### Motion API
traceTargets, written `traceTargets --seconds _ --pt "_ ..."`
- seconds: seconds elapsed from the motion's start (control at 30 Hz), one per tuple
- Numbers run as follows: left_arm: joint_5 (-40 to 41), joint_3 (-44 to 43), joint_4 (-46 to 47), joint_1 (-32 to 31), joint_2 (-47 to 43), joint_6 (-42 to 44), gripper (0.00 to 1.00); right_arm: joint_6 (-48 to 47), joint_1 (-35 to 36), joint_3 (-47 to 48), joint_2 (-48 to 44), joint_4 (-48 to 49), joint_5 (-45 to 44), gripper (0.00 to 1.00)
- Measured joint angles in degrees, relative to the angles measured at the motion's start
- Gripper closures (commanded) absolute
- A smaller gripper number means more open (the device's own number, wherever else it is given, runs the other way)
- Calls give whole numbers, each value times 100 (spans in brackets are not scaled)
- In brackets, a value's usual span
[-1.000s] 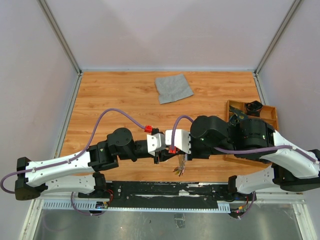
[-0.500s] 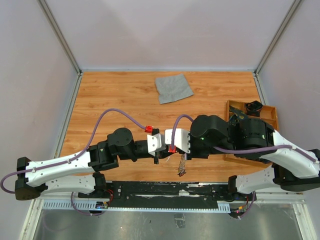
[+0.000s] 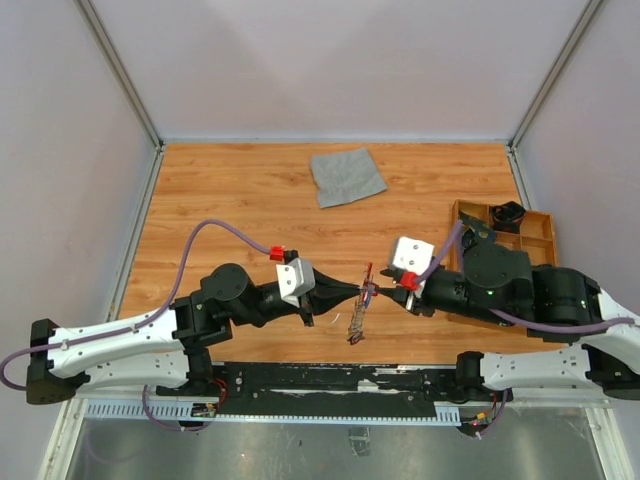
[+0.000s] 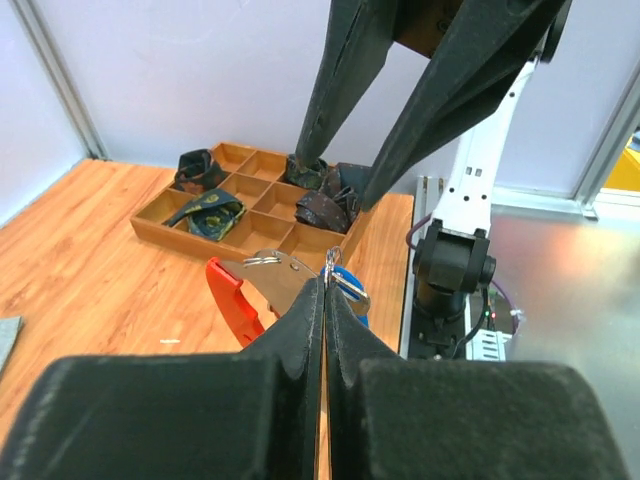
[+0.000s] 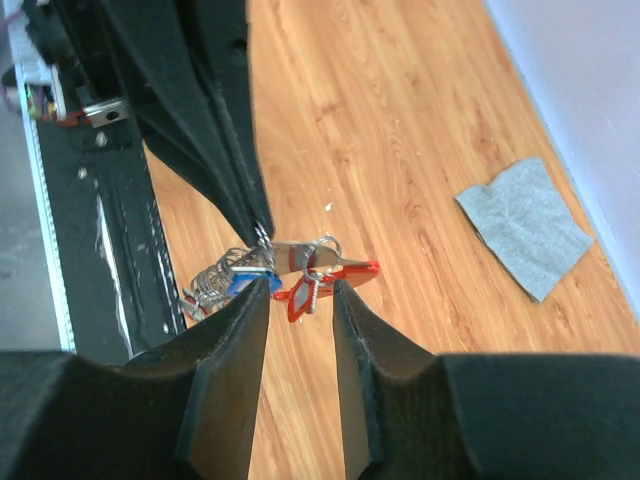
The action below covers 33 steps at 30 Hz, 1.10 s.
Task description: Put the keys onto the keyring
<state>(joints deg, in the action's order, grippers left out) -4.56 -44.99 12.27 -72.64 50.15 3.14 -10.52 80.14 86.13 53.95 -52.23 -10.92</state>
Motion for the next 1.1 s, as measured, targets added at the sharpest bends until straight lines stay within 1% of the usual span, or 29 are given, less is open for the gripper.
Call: traceTargets --seconds 0.2,0.27,0.37,0.47,0.7,0.97,1.1 --pt "201 328 431 2 -271 -177 99 866 0 -1661 -1340 1888 -511 67" --pt "251 382 542 2 -345 -216 100 1207 0 -2031 -1661 2417 -678 67" --pt "339 448 713 2 -457 -262 99 1779 0 -2487 -1941 3117 -898 66" --pt "450 457 817 2 -520 -319 100 2343 0 -2761 -1967 3574 -1008 66" --pt "595 459 909 2 -540 -356 100 3088 -4 -2793 -1722 3971 -988 69" --pt "603 461 916 2 -542 -356 99 3418 -122 -2793 -1596 4085 -603 69" --pt "599 461 935 2 -546 -356 100 3508 -212 -2859 -1537 4089 -444 72"
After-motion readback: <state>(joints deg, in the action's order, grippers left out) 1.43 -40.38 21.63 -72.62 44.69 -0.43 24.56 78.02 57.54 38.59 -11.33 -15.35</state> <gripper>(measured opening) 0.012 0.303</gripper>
